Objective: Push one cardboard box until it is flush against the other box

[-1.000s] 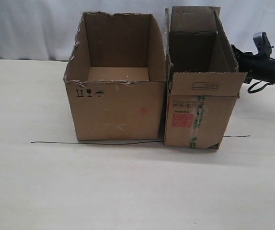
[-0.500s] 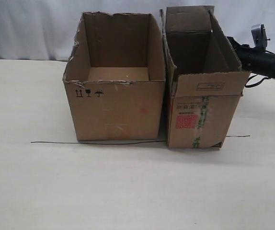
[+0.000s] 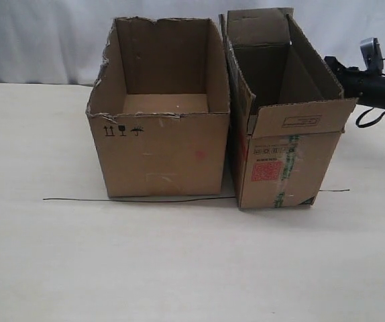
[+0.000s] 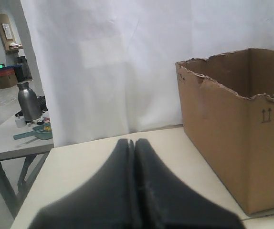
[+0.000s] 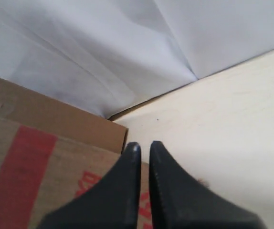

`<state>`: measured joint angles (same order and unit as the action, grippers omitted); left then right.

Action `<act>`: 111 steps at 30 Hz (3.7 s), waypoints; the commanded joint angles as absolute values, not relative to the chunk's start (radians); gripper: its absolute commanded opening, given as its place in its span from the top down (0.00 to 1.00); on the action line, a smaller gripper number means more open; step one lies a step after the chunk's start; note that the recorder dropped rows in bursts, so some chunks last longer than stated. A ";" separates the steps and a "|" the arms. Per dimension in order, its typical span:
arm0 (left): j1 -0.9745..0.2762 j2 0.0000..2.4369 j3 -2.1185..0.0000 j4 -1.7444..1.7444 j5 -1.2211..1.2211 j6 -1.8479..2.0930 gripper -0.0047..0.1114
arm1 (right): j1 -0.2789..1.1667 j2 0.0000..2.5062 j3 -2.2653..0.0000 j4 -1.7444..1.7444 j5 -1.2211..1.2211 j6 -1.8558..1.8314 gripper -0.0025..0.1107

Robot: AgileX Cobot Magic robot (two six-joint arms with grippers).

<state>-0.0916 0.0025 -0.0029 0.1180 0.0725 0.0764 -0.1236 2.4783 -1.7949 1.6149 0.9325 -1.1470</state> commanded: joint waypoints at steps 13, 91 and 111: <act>-0.088 0.000 0.000 0.121 0.069 0.072 0.96 | -0.232 2.258 -1.534 1.472 1.041 -1.160 0.93; -0.088 0.000 0.000 0.119 0.070 0.072 0.96 | -0.306 1.988 -1.121 1.484 1.093 -1.361 0.93; -0.088 0.000 0.000 0.119 0.070 0.072 0.96 | -0.346 1.311 -0.344 1.744 0.935 -1.757 0.93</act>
<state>-0.0916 0.0025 -0.0029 0.1180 0.0725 0.0764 -0.3424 1.3199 -0.3483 1.7337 0.9262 -1.7561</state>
